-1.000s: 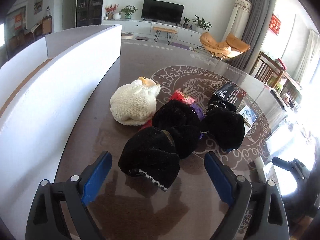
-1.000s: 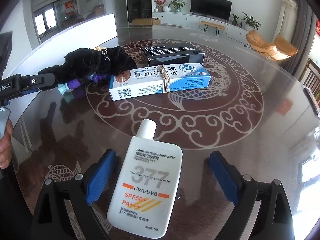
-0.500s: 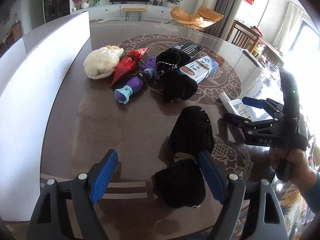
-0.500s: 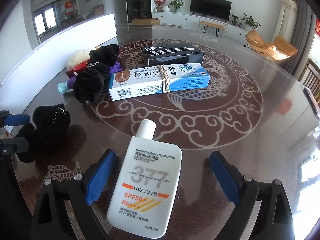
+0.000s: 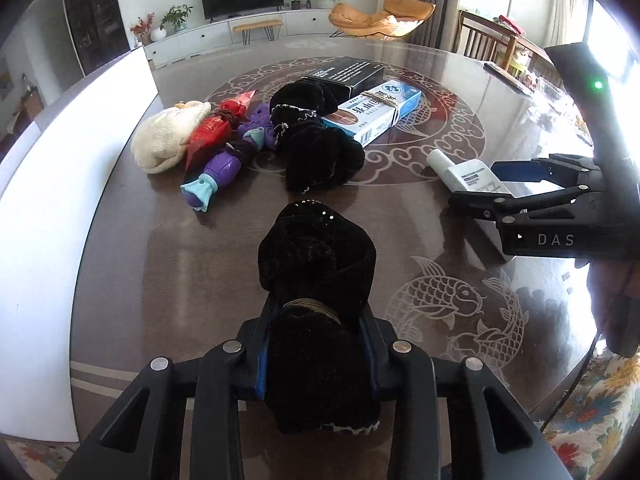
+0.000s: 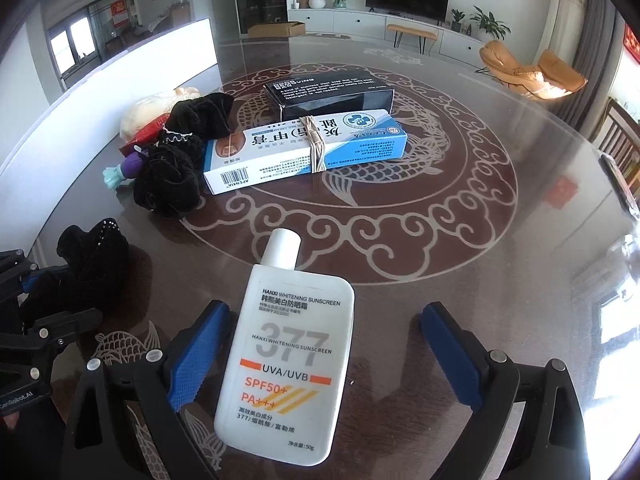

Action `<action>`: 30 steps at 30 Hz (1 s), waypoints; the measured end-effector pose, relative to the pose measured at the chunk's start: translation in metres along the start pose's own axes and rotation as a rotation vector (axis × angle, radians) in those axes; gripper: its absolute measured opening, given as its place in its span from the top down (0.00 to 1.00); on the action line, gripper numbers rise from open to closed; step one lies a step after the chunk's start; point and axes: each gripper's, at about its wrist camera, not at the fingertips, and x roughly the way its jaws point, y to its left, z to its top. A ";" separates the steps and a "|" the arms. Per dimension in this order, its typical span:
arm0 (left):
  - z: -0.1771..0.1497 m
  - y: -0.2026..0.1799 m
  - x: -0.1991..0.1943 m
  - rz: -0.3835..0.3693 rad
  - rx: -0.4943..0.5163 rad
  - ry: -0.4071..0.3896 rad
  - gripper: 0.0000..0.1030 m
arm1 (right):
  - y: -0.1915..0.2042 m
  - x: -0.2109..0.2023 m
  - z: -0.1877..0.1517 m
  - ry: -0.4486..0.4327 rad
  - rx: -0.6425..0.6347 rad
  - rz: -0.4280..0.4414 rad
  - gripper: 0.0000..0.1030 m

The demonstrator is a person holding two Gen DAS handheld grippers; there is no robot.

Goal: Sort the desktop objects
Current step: 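Carry sunscreen bottle and scrunchie into the cardboard box and open both tools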

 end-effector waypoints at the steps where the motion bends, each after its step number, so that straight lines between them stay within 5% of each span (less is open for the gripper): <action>1: 0.000 0.005 -0.003 -0.011 -0.031 -0.012 0.67 | 0.004 -0.004 -0.003 0.007 -0.011 0.002 0.33; 2: 0.000 0.012 -0.007 -0.024 -0.062 -0.028 0.67 | 0.005 -0.008 -0.004 0.026 -0.011 -0.009 0.49; 9: -0.013 0.054 -0.050 -0.134 -0.279 -0.160 0.67 | 0.000 -0.044 -0.015 0.001 0.035 0.082 0.50; 14: -0.014 0.086 -0.098 -0.129 -0.368 -0.269 0.67 | 0.031 -0.072 0.020 -0.081 -0.021 0.147 0.49; 18: -0.005 0.144 -0.138 -0.085 -0.456 -0.335 0.67 | 0.089 -0.088 0.070 -0.154 -0.117 0.227 0.49; 22: 0.000 0.222 -0.161 0.046 -0.537 -0.336 0.67 | 0.173 -0.104 0.115 -0.232 -0.227 0.359 0.49; 26: 0.001 0.295 -0.157 0.137 -0.613 -0.263 0.67 | 0.264 -0.108 0.147 -0.269 -0.329 0.489 0.49; 30: -0.003 0.339 -0.134 0.180 -0.660 -0.170 0.67 | 0.340 -0.080 0.166 -0.250 -0.430 0.503 0.49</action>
